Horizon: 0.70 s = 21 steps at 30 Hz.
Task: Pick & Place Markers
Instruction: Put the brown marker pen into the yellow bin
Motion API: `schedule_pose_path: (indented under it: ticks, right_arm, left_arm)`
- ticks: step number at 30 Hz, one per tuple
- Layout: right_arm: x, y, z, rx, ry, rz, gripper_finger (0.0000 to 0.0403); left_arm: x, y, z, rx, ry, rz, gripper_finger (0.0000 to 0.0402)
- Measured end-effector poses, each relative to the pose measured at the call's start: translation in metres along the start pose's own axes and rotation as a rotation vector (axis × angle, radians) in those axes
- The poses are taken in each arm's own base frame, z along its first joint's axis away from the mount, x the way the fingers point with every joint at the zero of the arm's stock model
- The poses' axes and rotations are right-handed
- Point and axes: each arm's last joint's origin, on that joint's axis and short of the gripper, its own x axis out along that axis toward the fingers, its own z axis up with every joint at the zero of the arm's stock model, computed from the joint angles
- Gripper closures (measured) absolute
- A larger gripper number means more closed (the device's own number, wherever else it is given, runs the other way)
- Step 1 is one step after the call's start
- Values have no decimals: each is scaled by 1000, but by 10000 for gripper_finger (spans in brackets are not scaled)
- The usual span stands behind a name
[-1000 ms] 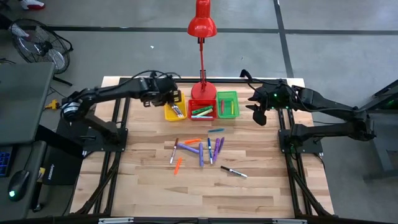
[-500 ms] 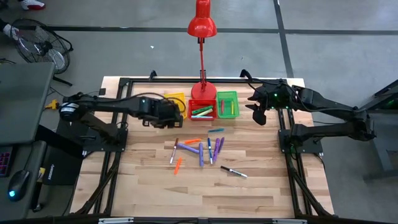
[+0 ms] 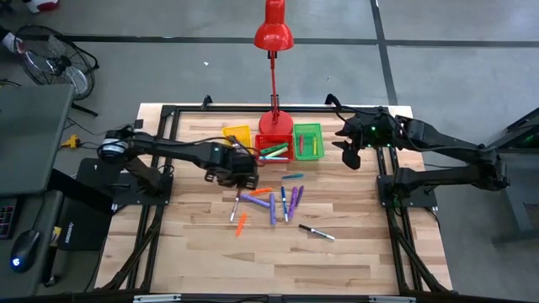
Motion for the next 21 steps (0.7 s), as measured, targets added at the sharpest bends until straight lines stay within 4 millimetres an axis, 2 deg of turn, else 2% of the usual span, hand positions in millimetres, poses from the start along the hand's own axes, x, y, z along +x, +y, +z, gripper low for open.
schedule_pose_path:
  ticks: [2, 5, 7, 9, 12, 15, 21]
  right_arm:
    - [0, 0, 0, 0, -1, 0, 253]
    - [0, 0, 0, 0, 0, 1, 253]
    - [0, 0, 0, 0, 0, 0, 253]
    - [0, 0, 0, -5, 0, 0, 253]
    - [0, 0, 0, -6, 0, -2, 253]
    - [0, 0, 0, -7, 0, -3, 253]
    - [0, 0, 0, -15, 0, -3, 253]
  left_arm:
    - [3, 3, -2, 18, 36, 36, 277]
    - [14, -7, 0, 23, 52, -9, 276]
    - [17, -1, -5, 33, 80, 51, 270]
    - [19, -11, -6, 43, 82, -17, 255]
    - [22, -5, -16, 53, 105, 57, 222]
    - [26, -11, -22, 50, 97, 40, 193]
    - [35, -9, -28, 44, 87, 118, 179]
